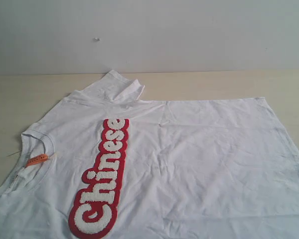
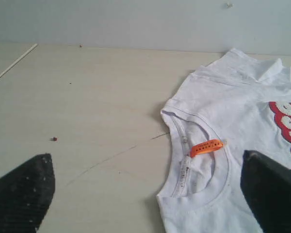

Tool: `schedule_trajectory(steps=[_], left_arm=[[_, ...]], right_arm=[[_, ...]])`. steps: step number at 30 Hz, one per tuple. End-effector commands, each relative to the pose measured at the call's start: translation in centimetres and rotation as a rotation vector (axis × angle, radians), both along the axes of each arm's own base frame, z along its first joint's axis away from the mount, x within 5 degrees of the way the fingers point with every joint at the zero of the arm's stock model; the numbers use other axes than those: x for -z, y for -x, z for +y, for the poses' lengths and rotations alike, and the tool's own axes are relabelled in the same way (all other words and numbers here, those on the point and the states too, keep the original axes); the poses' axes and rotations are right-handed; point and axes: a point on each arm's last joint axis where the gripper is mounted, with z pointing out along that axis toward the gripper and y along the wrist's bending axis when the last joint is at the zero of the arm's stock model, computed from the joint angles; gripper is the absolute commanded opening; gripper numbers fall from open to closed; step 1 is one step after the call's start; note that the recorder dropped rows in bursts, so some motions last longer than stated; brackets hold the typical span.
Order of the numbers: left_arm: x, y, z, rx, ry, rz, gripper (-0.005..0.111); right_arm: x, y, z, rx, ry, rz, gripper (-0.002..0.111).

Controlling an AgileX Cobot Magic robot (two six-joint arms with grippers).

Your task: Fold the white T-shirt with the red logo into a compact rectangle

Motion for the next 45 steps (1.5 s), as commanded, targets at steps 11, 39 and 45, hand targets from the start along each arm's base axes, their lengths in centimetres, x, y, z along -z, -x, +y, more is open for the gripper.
schedule_trajectory(steps=[11,39,45], left_arm=[[0.0,0.0,0.0,-0.002,0.011,-0.013,0.102],[-3.7,-0.2,0.1,-0.019,0.147,-0.422,0.102],[-4.4,-0.1,0.1,-0.019,0.255,-0.507,0.102]], right_arm=[[0.0,0.0,0.0,0.006,0.008,-0.015,0.000],[-0.9,-0.2,-0.2,0.004,0.076,-0.098,0.000],[-2.3,-0.3,-0.1,0.002,0.105,-0.254,0.000]])
